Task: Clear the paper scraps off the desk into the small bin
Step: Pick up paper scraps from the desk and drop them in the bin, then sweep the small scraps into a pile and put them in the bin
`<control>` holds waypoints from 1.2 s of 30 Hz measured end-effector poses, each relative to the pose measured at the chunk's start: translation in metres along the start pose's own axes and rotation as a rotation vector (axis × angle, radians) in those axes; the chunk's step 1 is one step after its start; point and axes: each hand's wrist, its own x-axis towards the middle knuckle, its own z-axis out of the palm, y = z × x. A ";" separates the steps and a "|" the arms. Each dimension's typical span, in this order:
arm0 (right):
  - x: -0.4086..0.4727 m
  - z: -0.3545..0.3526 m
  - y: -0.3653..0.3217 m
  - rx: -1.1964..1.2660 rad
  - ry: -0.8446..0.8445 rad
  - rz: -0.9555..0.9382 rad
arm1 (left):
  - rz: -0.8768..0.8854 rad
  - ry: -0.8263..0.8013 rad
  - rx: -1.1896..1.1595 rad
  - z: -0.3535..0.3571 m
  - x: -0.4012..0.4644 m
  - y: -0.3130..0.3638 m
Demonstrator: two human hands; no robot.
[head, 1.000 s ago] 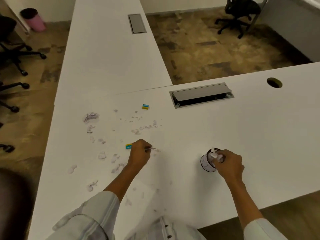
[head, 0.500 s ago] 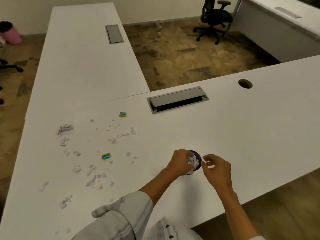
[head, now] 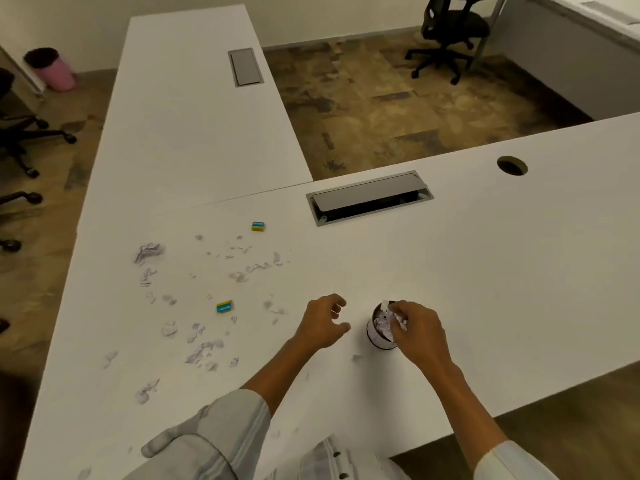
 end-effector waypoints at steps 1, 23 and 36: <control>0.005 0.005 -0.001 -0.076 -0.062 0.010 | -0.027 0.005 0.004 -0.006 -0.003 -0.010; 0.041 0.015 -0.084 0.055 -0.052 -0.073 | -0.267 0.201 0.044 -0.093 -0.052 -0.137; 0.124 0.161 -0.178 0.020 -0.463 -0.087 | -0.493 0.364 0.145 -0.208 -0.074 -0.247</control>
